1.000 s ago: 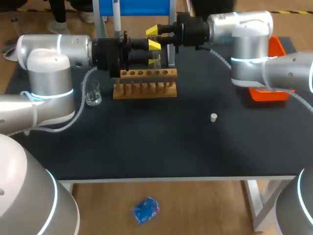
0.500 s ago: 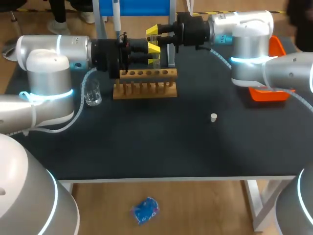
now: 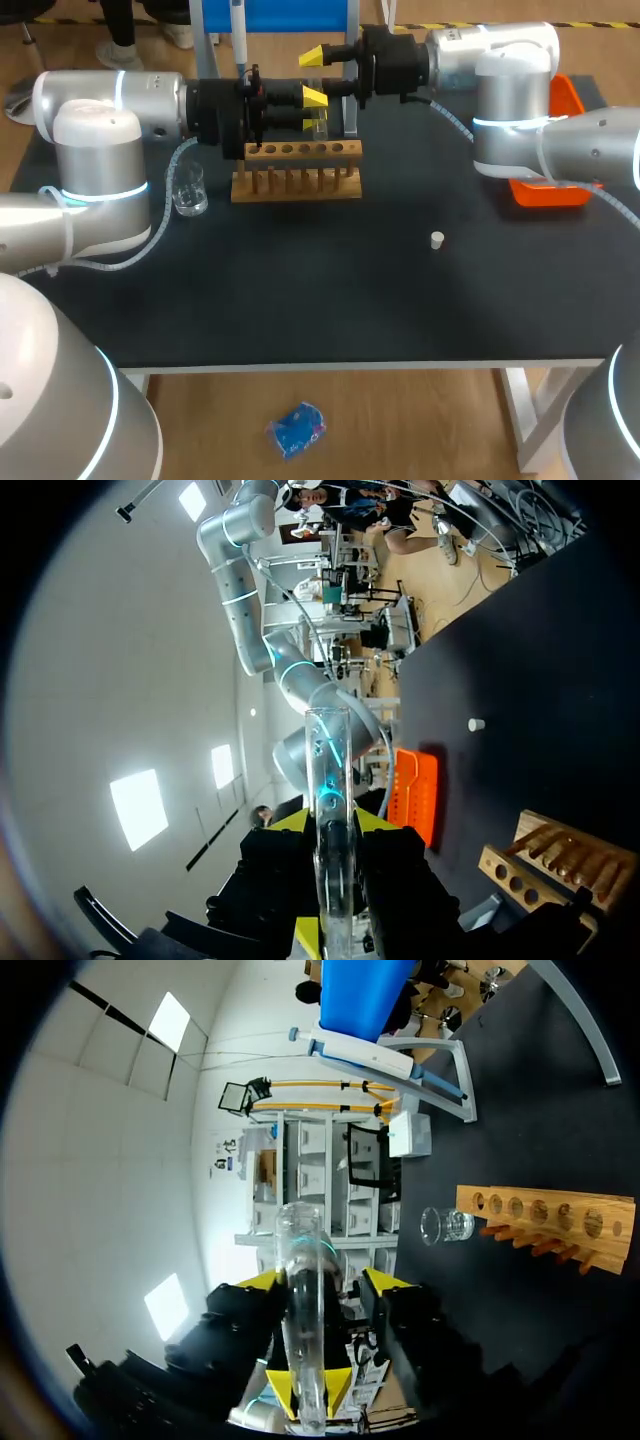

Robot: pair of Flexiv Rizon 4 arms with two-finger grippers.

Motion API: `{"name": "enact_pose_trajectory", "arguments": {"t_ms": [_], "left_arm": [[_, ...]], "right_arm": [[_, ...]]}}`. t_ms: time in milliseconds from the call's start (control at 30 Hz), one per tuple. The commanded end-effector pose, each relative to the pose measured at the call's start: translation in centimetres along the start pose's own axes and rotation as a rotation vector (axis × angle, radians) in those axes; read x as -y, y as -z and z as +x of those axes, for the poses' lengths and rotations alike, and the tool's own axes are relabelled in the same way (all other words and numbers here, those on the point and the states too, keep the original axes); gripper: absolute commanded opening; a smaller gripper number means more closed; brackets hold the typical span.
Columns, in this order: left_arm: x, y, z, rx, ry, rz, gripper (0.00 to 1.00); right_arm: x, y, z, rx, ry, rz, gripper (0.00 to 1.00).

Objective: Invert the test tube, pick up the pipette, mount the tip to pipette, aspirate from beaker and dispense into the tube, eject the tip, return the pipette, and cap with the stopper.

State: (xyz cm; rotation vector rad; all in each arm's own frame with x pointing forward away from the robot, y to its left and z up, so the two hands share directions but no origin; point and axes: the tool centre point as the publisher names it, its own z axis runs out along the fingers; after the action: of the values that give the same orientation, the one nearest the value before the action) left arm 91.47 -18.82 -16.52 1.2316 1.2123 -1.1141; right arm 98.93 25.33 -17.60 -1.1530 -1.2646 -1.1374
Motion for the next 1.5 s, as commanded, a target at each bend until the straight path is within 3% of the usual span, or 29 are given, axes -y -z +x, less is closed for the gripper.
{"name": "enact_pose_trajectory", "arguments": {"t_ms": [33,300,633,800,867,1400,1500], "left_arm": [[0.2,0.1,-0.2,-0.003,0.0,-0.002,0.0],[0.2,0.1,-0.2,-0.003,0.0,-0.002,0.0],[0.2,0.1,-0.2,-0.003,0.0,-0.002,0.0],[0.2,0.1,-0.2,-0.003,0.0,-0.002,0.0],[0.2,0.1,-0.2,-0.003,0.0,-0.002,0.0],[0.2,0.1,-0.2,-0.003,0.0,-0.002,0.0],[0.2,0.1,-0.2,-0.003,0.0,-0.002,0.0]], "right_arm": [[-0.1,0.0,-0.1,-0.001,0.001,0.001,1.0],[-0.1,0.0,-0.1,-0.001,0.001,0.001,1.0],[0.0,2.9,1.6,0.006,0.23,-0.02,1.0],[0.8,5.3,1.4,0.068,0.41,0.01,1.0],[1.2,6.4,0.7,0.142,0.48,0.038,1.0],[1.2,6.4,0.7,0.142,0.48,0.038,1.0],[1.3,7.0,-0.9,0.184,0.666,0.05,1.0]]}}
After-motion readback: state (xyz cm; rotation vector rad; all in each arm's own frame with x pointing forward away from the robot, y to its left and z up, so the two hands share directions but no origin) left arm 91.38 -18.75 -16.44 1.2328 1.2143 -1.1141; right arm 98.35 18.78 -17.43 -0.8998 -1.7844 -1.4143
